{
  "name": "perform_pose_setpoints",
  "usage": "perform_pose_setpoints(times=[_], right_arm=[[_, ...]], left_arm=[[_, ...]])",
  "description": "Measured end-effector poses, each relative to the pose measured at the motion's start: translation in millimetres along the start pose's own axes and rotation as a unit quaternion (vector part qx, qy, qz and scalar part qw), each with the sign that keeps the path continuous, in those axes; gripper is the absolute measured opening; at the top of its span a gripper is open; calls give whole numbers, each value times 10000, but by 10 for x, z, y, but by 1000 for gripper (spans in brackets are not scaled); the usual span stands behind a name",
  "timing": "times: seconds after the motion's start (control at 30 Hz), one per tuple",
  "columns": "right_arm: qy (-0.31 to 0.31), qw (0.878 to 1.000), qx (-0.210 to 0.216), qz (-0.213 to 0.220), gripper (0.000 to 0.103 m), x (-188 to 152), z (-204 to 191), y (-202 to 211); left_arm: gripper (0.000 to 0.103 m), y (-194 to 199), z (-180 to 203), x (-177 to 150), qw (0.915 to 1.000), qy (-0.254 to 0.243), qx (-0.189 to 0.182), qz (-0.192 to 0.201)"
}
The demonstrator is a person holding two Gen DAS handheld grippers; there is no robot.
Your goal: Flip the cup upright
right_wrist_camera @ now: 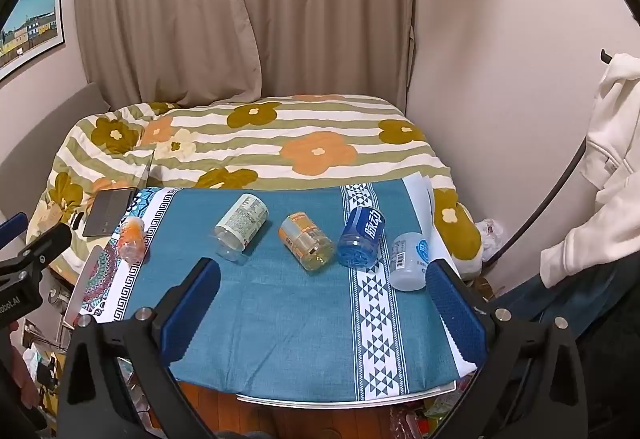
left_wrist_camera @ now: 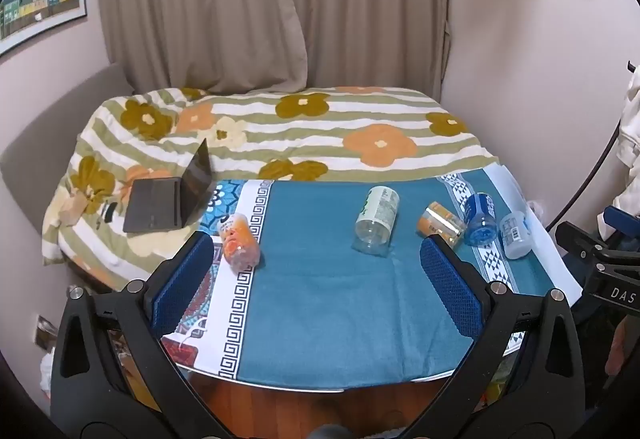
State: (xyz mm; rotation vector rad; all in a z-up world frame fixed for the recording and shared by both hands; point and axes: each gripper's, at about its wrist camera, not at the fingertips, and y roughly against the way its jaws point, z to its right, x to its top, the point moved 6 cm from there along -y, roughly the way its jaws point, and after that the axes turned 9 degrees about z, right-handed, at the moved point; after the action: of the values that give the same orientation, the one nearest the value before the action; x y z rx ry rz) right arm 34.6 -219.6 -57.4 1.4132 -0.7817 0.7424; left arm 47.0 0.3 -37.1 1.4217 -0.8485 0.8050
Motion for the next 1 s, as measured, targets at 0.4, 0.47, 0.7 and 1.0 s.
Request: perform_pose_setpoints(times=[0.4,0.47,0.7,1.0], right_arm=[[-9,10000,12,-7,103,18,-11,13],[-11,10000,7,-5,103,22,-16,14],[-6,10000,11,-1,103,17,0,2],[-14,10000,15,-3,103,25,-8,8]], left_arm=[[103,-3,-9,1,10000,-29,2,-9],[103,-1,-5,4,10000,-5,8,-3],[103,2,1,1,10000,-7,12,7],[103,11,-22,14,10000,1,14,26]])
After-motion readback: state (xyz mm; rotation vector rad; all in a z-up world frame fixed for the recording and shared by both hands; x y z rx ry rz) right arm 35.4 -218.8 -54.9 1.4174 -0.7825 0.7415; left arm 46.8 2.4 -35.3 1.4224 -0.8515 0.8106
